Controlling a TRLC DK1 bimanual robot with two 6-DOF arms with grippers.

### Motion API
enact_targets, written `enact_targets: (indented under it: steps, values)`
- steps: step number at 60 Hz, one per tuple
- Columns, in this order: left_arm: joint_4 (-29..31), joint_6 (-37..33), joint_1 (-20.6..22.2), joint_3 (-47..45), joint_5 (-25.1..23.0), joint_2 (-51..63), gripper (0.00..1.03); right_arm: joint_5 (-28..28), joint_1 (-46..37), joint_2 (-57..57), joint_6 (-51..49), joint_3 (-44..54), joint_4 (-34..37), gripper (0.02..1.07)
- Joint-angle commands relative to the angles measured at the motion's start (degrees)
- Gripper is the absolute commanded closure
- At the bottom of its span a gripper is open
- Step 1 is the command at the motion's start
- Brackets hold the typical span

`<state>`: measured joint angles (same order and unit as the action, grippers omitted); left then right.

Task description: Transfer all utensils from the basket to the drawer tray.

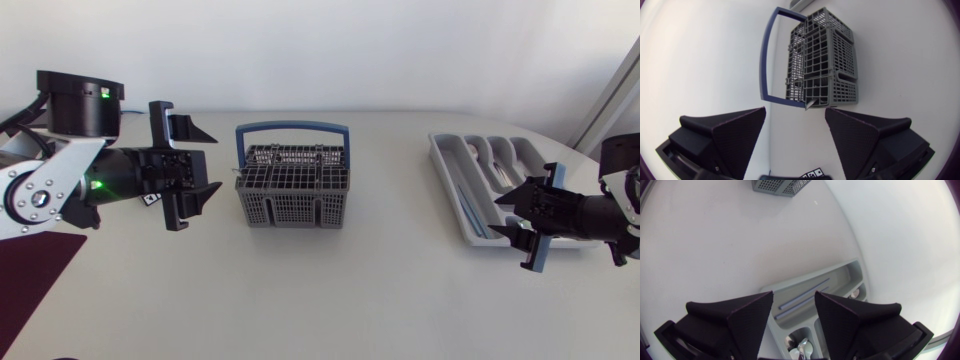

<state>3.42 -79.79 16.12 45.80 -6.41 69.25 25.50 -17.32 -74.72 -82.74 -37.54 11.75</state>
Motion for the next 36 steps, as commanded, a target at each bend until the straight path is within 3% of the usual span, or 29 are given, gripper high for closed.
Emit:
enact_targets:
  steps: [1,17,22,36]
  values:
    - [1.5,-6.2,0.1,1.5,-0.7,2.1,0.21,0.3,3.2,2.8,5.6,2.4,0.1,0.43]
    - [7.4,-15.9,1.2,5.3,-0.7,6.1,0.21,-3.1,15.5,10.6,13.5,7.7,-1.1,0.43]
    - [9.4,-17.9,1.5,7.1,-0.7,7.4,0.27,-4.1,19.0,12.1,16.1,8.4,-1.1,0.43]
    - [9.9,-23.0,0.4,11.7,-0.2,13.5,0.28,-7.7,28.5,14.8,22.4,9.5,-1.3,0.43]
